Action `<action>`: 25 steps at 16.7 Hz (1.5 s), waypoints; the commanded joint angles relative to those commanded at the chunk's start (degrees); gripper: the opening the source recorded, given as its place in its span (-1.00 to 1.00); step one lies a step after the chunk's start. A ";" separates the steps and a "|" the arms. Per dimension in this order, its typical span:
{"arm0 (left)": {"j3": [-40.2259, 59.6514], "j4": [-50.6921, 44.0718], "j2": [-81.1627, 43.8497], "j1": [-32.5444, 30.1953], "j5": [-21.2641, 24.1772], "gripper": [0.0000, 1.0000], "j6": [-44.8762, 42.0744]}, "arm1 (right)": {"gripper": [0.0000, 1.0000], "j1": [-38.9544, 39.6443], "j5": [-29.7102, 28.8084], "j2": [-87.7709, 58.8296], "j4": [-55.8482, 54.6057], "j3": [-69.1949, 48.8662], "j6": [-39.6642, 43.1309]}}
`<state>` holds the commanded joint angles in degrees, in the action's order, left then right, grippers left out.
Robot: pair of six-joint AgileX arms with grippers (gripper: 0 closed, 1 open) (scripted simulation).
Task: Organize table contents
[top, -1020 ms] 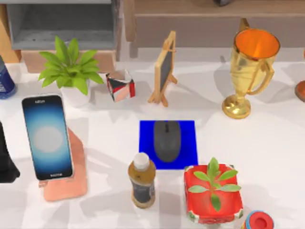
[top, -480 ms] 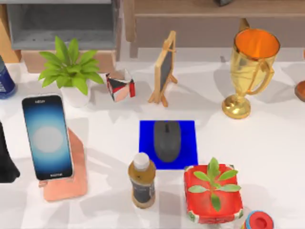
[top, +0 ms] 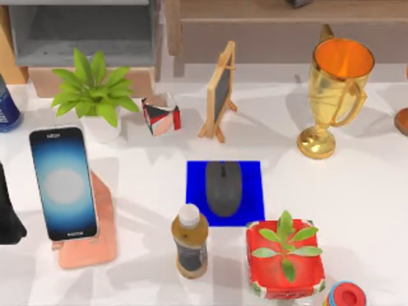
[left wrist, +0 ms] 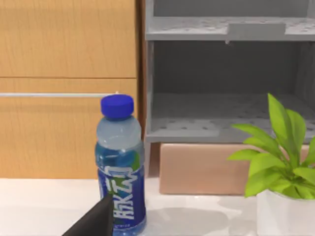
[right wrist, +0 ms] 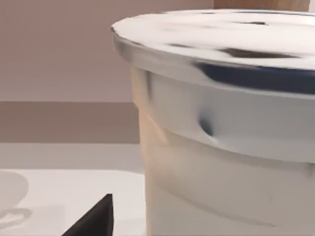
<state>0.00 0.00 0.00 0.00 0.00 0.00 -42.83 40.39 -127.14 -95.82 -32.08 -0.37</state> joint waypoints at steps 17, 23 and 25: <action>0.00 0.00 0.00 0.00 0.00 1.00 0.00 | -0.36 3.12 -3.09 -1.13 3.66 -4.73 0.05; 0.00 0.00 0.00 0.00 0.00 1.00 0.00 | -1.00 3.12 -3.09 -1.13 3.66 -4.73 0.05; 0.00 0.00 0.00 0.00 0.00 1.00 0.00 | -1.00 3.12 -3.09 -1.13 3.66 -4.73 0.05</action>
<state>0.00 0.00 0.00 0.00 0.00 0.00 -39.71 37.30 -128.27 -92.16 -36.81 -0.32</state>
